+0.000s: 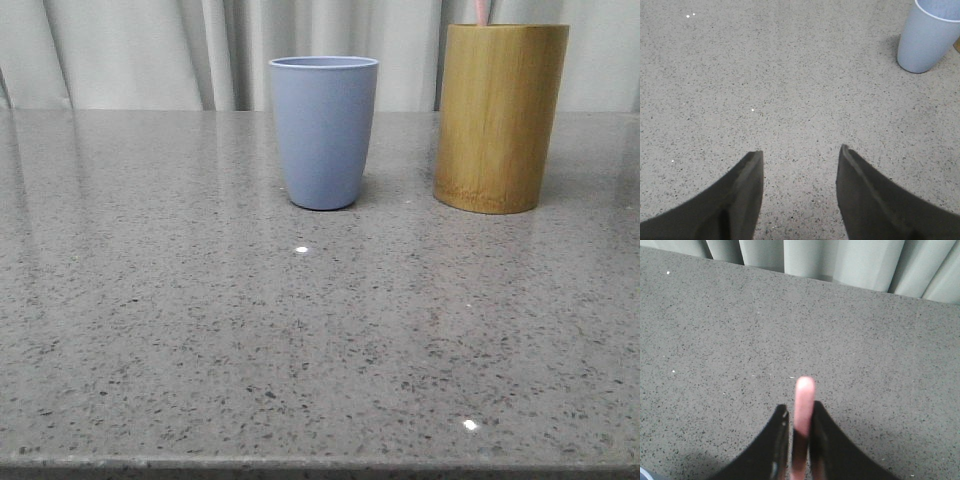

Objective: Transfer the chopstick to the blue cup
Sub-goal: 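Lift the pink stick out with the right gripper and carry it over the blue cup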

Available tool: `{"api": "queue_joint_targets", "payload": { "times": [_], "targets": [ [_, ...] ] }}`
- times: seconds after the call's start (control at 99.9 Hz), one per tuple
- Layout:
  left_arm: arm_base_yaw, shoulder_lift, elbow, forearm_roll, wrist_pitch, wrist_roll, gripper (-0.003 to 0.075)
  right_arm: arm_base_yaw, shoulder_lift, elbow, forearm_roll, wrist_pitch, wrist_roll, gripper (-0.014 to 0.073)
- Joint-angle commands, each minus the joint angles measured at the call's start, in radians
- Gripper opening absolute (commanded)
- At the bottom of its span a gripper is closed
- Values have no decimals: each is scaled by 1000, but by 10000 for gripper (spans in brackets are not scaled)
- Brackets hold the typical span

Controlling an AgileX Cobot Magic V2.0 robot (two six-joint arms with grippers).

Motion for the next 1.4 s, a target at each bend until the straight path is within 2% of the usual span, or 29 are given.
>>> {"api": "queue_joint_targets", "payload": {
  "times": [0.0, 0.34, 0.71, 1.031, 1.391],
  "targets": [
    [-3, 6, -25, 12, -61, -8, 337, -3, -41, -39, -19, -79, -9, 47],
    [-3, 6, -25, 12, -61, -8, 337, -3, -63, -39, -19, -80, -9, 36],
    [-3, 6, -25, 12, -61, -8, 337, 6, -224, -45, -19, -140, -9, 36],
    [-3, 6, -25, 12, -61, -8, 337, 106, -269, -176, -19, -143, -10, 36],
    [-3, 6, -25, 12, -61, -8, 337, 241, -168, -179, 1, -211, -10, 36]
  ]
}}
